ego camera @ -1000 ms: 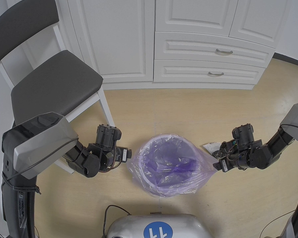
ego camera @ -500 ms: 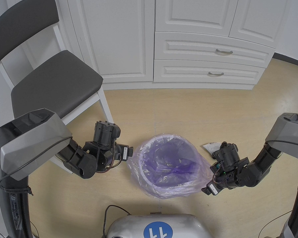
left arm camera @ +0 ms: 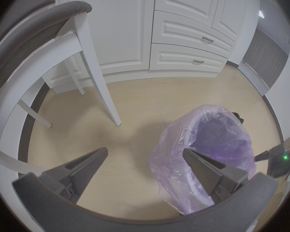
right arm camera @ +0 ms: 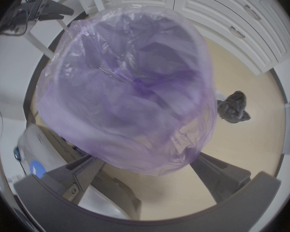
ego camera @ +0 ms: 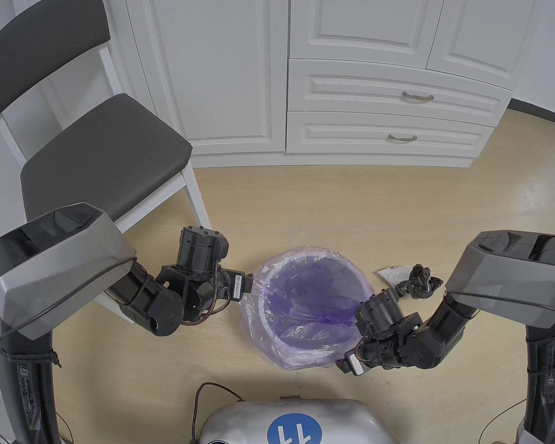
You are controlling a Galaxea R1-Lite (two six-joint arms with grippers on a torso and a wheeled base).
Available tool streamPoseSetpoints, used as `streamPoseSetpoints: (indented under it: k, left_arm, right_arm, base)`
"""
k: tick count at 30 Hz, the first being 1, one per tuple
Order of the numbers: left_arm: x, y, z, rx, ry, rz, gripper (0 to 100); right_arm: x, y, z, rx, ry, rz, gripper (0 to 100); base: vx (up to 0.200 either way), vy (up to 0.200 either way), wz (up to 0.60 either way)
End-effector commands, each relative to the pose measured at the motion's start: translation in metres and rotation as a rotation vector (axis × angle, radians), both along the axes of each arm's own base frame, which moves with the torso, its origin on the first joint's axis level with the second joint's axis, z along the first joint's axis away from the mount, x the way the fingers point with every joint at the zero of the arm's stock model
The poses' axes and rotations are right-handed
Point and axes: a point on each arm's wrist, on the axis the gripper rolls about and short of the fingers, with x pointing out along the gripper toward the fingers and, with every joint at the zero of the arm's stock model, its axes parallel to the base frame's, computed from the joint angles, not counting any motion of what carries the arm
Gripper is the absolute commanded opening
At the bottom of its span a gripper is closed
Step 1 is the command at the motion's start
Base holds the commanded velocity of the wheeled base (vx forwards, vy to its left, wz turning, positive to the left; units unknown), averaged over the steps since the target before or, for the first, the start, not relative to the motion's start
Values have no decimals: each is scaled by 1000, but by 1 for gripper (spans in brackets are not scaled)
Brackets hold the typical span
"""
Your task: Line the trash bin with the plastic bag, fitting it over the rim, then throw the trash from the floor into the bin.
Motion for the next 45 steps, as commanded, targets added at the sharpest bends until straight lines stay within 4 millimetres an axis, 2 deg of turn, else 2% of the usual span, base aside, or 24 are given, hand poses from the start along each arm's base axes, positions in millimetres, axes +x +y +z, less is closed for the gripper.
streamPoseSetpoints:
  k: [1, 8, 20, 24, 27, 31, 37, 45]
  left_arm:
    - [1, -2, 0, -11, -16, -2, 100]
    - [3, -3, -1, -18, -29, 2, 100]
    - [4, -2, -1, -21, -33, 6, 100]
    - [4, -4, 0, -27, -36, 1, 100]
    - [4, -5, 0, -32, -39, 0, 100]
    - [6, -8, -1, -47, -66, -1, 100]
    - [7, -9, -5, -49, -74, -2, 100]
    - [5, -11, -7, -47, -68, -10, 100]
  right_arm:
    - [7, 26, -22, 38, -1, -24, 100]
    - [26, 26, -14, 86, -57, -109, 100]
    - [65, -5, 3, 155, -138, -247, 100]
    - [79, -11, 2, 189, -184, -278, 100]
    - [85, -8, -3, 240, -220, -301, 100]
    - [87, -1, -11, 269, -226, -311, 100]
    - [82, 0, -13, 253, -206, -298, 100]
    - [81, -14, -15, 172, -176, -280, 100]
  base:
    - [0, 0, 0]
    - [0, 0, 0]
    - [0, 0, 0]
    - [0, 0, 0]
    - [0, 0, 0]
    - [0, 0, 0]
    - [0, 0, 0]
    - [0, 0, 0]
